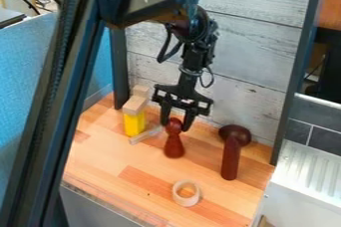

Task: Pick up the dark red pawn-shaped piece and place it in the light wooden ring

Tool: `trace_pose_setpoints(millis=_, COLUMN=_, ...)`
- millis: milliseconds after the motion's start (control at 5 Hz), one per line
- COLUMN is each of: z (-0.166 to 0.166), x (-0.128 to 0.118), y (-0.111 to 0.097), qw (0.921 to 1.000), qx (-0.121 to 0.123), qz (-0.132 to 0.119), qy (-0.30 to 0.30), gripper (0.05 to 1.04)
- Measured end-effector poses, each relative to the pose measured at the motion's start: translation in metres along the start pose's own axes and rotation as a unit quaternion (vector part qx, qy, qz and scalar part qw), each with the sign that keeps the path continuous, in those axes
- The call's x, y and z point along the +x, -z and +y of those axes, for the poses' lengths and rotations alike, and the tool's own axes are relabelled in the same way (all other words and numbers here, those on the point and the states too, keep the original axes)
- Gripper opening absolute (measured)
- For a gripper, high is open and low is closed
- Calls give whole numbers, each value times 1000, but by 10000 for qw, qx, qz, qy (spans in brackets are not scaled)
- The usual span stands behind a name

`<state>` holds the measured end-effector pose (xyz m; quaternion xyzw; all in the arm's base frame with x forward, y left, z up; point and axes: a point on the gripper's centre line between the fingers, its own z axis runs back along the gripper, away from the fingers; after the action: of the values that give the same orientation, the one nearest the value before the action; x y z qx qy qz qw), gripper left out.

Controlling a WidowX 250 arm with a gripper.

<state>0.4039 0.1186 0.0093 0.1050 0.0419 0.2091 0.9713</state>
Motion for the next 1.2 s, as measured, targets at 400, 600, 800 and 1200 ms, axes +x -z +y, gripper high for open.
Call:
trace_pose_setpoints(millis=400, z=10, x=-6, y=3, qw=9986, qx=-427, qz=321, qy=38, gripper=554)
trace_pose_setpoints(millis=600, z=18, x=-19, y=-31, qw=9983, qx=-573, qz=11, qy=125, gripper=554)
trace_pose_setpoints(millis=800, z=22, x=-43, y=-55, qw=9982, qx=-468, qz=-281, qy=255, gripper=554)
trace_pose_setpoints(millis=1200, z=-11, x=-92, y=-46, qw=9925, qx=-143, qz=-402, qy=1144, gripper=554)
